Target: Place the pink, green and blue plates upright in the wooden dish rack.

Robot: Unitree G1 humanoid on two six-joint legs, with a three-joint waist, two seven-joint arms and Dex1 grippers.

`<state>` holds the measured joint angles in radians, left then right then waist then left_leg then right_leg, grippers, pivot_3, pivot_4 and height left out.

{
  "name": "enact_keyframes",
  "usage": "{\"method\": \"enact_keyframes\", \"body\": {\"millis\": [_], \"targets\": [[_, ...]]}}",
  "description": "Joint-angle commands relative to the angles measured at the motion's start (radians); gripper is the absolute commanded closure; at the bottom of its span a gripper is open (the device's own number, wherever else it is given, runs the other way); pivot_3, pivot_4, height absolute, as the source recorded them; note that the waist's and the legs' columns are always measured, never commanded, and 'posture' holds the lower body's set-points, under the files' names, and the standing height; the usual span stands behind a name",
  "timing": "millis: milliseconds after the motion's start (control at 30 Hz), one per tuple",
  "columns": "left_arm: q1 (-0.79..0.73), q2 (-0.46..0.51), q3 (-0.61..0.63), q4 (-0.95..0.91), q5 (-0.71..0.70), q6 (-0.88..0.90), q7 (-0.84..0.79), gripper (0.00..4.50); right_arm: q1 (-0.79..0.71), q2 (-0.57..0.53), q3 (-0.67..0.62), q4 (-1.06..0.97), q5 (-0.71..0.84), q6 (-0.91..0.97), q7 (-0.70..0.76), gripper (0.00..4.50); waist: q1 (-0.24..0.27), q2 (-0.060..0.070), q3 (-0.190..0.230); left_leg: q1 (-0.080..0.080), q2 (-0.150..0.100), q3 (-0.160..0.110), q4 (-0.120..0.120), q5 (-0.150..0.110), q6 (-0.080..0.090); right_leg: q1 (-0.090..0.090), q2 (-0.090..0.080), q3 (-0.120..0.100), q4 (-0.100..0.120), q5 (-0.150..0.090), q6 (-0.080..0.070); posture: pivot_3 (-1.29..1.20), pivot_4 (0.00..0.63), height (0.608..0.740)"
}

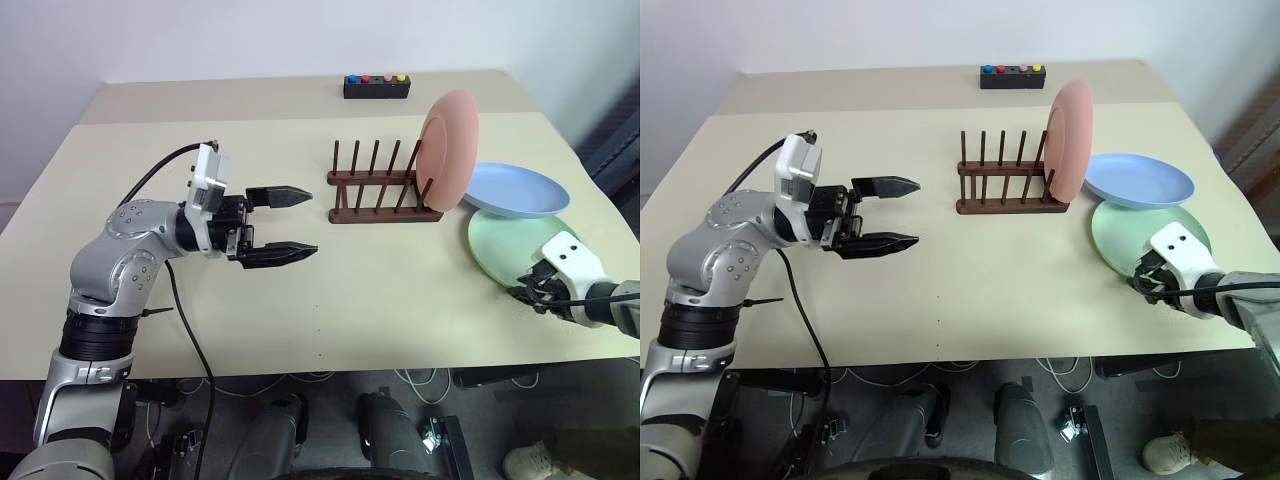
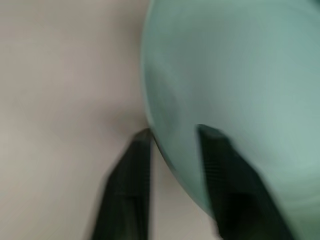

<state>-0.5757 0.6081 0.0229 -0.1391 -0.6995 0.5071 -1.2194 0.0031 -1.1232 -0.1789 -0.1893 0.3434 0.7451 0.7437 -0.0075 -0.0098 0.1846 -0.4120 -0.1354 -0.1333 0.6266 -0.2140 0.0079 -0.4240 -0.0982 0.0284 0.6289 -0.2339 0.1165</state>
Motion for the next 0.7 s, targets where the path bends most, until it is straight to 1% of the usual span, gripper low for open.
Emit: {"method": "enact_keyframes", "body": {"millis": [33, 167, 267, 333, 400, 467, 567, 633, 667, 700], "targets": [[-0.006, 0.009, 0.028, -0.034, -0.001, -0.018, 0.012, 0.00, -0.010, -0.037, 0.013, 0.016, -0.061, -0.044, 0.026, 4.48, 0.001, 0.000, 0.000, 0.000, 0.000, 0.000, 0.000, 0.000, 0.000, 0.000, 0.000, 0.000, 0.000, 0.000, 0.000, 0.00, 0.150, 0.740], [-0.001, 0.010, 0.028, -0.035, 0.003, -0.026, 0.021, 0.00, 0.045, -0.105, -0.018, -0.027, -0.072, -0.028, 0.107, 4.48, 0.011, 0.000, 0.000, 0.000, 0.000, 0.000, 0.000, 0.000, 0.000, 0.000, 0.000, 0.000, 0.000, 0.000, 0.000, 0.00, 0.150, 0.740], [0.001, 0.008, 0.027, -0.029, 0.011, -0.039, 0.028, 0.00, 0.119, -0.163, -0.123, -0.122, -0.006, 0.060, 0.221, 4.48, 0.020, 0.000, 0.000, 0.000, 0.000, 0.000, 0.000, 0.000, 0.001, 0.000, 0.000, 0.000, 0.000, 0.000, 0.001, 0.00, 0.150, 0.740], [0.000, 0.007, 0.027, -0.026, 0.012, -0.041, 0.028, 0.00, 0.149, -0.177, -0.187, -0.185, 0.044, 0.118, 0.281, 4.48, 0.021, 0.000, 0.000, 0.000, 0.000, 0.000, 0.000, -0.001, 0.001, 0.000, 0.000, 0.000, 0.000, 0.000, 0.001, 0.00, 0.150, 0.740], [-0.004, 0.003, 0.026, -0.018, 0.018, -0.048, 0.030, 0.00, 0.156, -0.180, -0.271, -0.268, 0.141, 0.214, 0.357, 4.48, 0.020, 0.000, 0.000, 0.000, 0.000, 0.000, 0.001, -0.001, 0.001, 0.001, 0.000, 0.000, -0.001, 0.000, 0.001, 0.00, 0.150, 0.740], [-0.010, -0.002, 0.026, -0.008, 0.023, -0.055, 0.033, 0.00, 0.113, -0.166, -0.350, -0.336, 0.281, 0.323, 0.415, 4.48, 0.018, 0.000, 0.000, 0.000, 0.001, 0.000, 0.001, -0.001, 0.001, 0.001, 0.000, 0.000, -0.001, 0.000, 0.001, 0.00, 0.150, 0.740], [-0.013, -0.004, 0.026, -0.003, 0.025, -0.060, 0.034, 0.00, 0.042, -0.143, -0.406, -0.369, 0.411, 0.417, 0.425, 4.48, 0.019, 0.000, 0.001, 0.000, 0.002, 0.000, 0.001, -0.001, 0.001, 0.001, 0.000, -0.001, -0.001, 0.000, 0.000, 0.00, 0.150, 0.740], [-0.017, -0.008, 0.026, 0.002, 0.027, -0.064, 0.037, 0.00, -0.093, -0.102, -0.442, -0.334, 0.570, 0.494, 0.389, 4.48, 0.020, -0.002, 0.001, -0.001, 0.002, 0.000, 0.001, -0.001, 0.001, 0.001, 0.000, -0.001, -0.002, -0.001, -0.001, 0.00, 0.150, 0.740], [-0.020, -0.010, 0.026, 0.004, 0.027, -0.064, 0.039, 0.00, -0.184, -0.071, -0.451, -0.296, 0.640, 0.518, 0.347, 4.48, 0.019, -0.002, 0.001, -0.001, 0.002, 0.000, 0.001, -0.001, 0.001, 0.001, 0.000, -0.002, -0.003, -0.001, -0.002, 0.00, 0.150, 0.740], [-0.027, -0.014, 0.030, 0.008, 0.023, -0.061, 0.043, 0.00, -0.299, -0.028, -0.467, -0.229, 0.743, 0.553, 0.279, 4.48, 0.020, -0.001, 0.002, -0.002, 0.002, 0.000, 0.002, -0.001, 0.001, 0.001, 0.000, -0.002, -0.004, 0.000, -0.002, 0.00, 0.150, 0.740]]}}
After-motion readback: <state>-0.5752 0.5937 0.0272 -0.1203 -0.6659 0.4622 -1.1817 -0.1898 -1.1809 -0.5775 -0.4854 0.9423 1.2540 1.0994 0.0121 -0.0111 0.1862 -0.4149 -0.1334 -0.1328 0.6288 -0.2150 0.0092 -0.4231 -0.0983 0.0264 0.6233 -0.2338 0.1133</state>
